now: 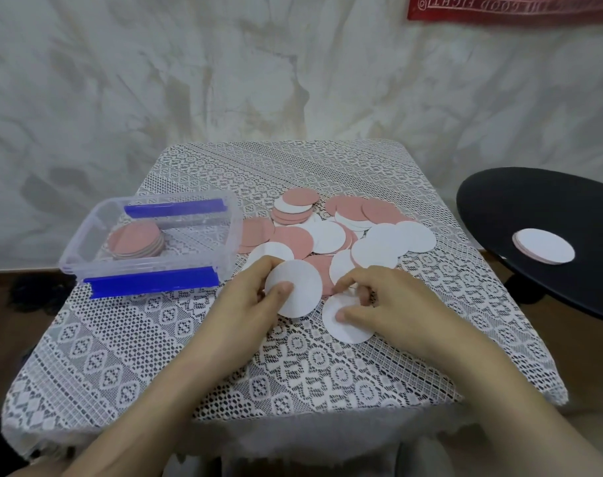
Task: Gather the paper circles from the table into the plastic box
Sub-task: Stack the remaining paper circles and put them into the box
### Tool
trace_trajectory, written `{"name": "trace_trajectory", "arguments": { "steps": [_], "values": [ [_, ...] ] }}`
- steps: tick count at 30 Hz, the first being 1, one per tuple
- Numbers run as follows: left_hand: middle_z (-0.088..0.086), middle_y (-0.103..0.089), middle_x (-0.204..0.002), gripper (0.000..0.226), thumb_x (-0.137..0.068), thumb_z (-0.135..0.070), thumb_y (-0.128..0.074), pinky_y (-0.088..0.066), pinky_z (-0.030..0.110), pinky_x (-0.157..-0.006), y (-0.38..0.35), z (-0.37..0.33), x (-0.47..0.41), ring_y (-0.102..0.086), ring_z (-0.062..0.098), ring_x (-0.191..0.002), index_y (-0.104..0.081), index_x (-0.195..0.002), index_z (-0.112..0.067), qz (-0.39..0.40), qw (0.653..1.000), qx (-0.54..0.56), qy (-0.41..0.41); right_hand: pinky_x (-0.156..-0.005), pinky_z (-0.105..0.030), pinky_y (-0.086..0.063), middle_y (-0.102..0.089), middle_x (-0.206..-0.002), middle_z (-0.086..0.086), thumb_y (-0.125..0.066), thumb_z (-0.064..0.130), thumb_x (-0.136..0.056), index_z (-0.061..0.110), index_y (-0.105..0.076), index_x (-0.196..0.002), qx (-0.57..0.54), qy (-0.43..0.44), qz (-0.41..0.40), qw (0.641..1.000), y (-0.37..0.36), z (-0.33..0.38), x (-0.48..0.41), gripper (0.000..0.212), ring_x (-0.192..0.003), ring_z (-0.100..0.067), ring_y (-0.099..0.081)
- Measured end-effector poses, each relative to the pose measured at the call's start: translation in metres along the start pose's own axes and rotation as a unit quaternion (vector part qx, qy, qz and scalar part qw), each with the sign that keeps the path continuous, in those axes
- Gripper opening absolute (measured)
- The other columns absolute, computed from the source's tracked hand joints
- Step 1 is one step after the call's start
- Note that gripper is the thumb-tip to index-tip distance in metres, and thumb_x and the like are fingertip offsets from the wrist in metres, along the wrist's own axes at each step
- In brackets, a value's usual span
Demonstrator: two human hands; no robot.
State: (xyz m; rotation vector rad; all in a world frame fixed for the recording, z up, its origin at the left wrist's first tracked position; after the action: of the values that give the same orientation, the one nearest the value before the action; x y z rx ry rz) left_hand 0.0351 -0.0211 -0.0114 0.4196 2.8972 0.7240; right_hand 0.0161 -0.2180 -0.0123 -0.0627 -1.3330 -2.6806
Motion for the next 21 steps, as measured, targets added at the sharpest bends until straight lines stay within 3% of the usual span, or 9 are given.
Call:
{"name": "trace_trajectory", "arguments": {
  "steps": [6,11,17,21],
  "values": [
    [-0.022,-0.061,-0.067,0.012,-0.101,-0.029,-0.053,-0.042,0.024,-0.056,-0.001,0.0,0.0,-0.056,0.001,-0.054,-0.06,-0.108,-0.037,0.0,1.0,-0.01,-0.001,-0.08,-0.029,-0.043,-0.054,-0.103,0.015,-0.077,0.049,-0.078,0.053,-0.057,-0.128,0.054,0.008,0.048,0.997,0.001,0.001,0.006,0.054,-0.093,-0.005,-0.054],
    [-0.025,-0.06,-0.064,0.012,-0.102,-0.029,-0.053,-0.041,0.025,-0.054,-0.003,-0.001,0.001,-0.054,0.0,-0.052,-0.06,-0.108,-0.036,0.004,1.0,-0.016,-0.004,-0.073,-0.026,-0.037,-0.05,-0.098,0.017,-0.077,0.051,-0.077,0.056,-0.055,-0.129,0.07,0.027,0.049,0.996,-0.002,0.006,0.006,0.057,-0.087,0.003,-0.048],
    [-0.019,-0.061,-0.063,0.013,-0.102,-0.028,-0.053,-0.042,0.022,-0.054,0.003,0.0,-0.001,-0.055,0.003,-0.054,-0.06,-0.107,-0.038,-0.007,1.0,-0.017,-0.006,-0.088,-0.033,-0.044,-0.048,-0.103,0.02,-0.076,0.056,-0.076,0.05,-0.053,-0.127,0.079,0.035,0.063,0.994,-0.012,0.013,0.008,0.056,-0.103,-0.009,-0.052],
    [-0.017,-0.06,-0.061,0.013,-0.101,-0.026,-0.054,-0.04,0.021,-0.051,0.005,0.003,-0.002,-0.051,0.002,-0.05,-0.06,-0.106,-0.036,-0.011,1.0,-0.018,-0.004,-0.085,-0.032,-0.043,-0.045,-0.097,0.019,-0.075,0.056,-0.077,0.051,-0.052,-0.133,0.085,0.043,0.069,0.993,-0.016,0.018,0.006,0.061,-0.097,-0.007,-0.049]
  ]
}}
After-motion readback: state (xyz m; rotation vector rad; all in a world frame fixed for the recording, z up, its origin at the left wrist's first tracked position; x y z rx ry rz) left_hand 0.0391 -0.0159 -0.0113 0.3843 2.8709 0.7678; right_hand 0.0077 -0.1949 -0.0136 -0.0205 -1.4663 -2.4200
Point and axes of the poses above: each hand's wrist, its own x-axis away from the middle knuckle, its own y-axis out of the back of the hand, z = x × y, the point moved 8 cm from there along -x, towards the middle knuckle
